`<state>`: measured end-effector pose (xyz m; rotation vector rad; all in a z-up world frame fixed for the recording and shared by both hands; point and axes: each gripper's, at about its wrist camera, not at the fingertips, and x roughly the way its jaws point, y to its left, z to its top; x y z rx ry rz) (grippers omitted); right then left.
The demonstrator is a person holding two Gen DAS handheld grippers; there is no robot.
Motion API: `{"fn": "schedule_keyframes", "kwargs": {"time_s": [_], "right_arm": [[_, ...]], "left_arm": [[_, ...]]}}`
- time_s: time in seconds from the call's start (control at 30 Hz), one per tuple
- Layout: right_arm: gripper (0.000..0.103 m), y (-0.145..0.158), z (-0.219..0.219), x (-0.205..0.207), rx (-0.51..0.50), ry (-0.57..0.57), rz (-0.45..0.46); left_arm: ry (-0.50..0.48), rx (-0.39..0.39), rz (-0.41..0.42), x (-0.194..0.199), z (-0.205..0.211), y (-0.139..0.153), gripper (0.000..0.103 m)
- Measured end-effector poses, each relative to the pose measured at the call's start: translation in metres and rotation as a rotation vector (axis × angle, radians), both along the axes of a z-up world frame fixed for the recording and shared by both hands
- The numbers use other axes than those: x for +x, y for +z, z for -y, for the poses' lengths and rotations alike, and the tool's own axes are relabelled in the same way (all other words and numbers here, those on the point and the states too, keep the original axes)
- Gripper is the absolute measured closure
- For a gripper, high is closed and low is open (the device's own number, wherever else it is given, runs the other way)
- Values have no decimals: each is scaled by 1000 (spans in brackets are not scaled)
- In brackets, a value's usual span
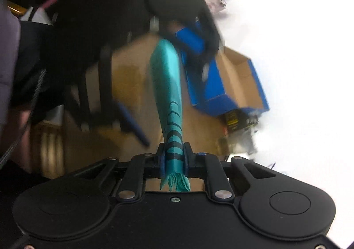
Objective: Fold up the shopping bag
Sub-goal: 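Grasp the bag strip's end with the left gripper while the right gripper releases it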
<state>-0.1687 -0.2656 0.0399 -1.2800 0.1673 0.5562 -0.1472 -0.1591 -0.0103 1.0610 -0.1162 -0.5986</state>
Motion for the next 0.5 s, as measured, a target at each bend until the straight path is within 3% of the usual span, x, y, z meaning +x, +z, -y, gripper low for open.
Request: {"fn": "schedule_keyframes", "kwargs": {"time_s": [0.07,0.1,0.17,0.27,0.37,0.43,0.5], "right_arm": [[87,-2,-5,10,-6,6,14],[87,-3,-6,15,-11,6,21],[87,-4,-9,25,-26,1,36],[86,-7,-13,36,-61,7,59],[80,-10,-11,44,-87,23,140],[72,2,-3,52,-22,0,144],[69,22,15,78,132,-86,69]], "left_arm": [[16,20,38,12,3,-5,57],[22,42,55,18,4,-9,72],[34,83,84,28,7,-14,77],[43,86,87,43,9,-16,84],[57,77,157,59,7,-21,89],[113,1,165,75,0,-12,90],[169,-75,173,92,-7,-4,90]]}}
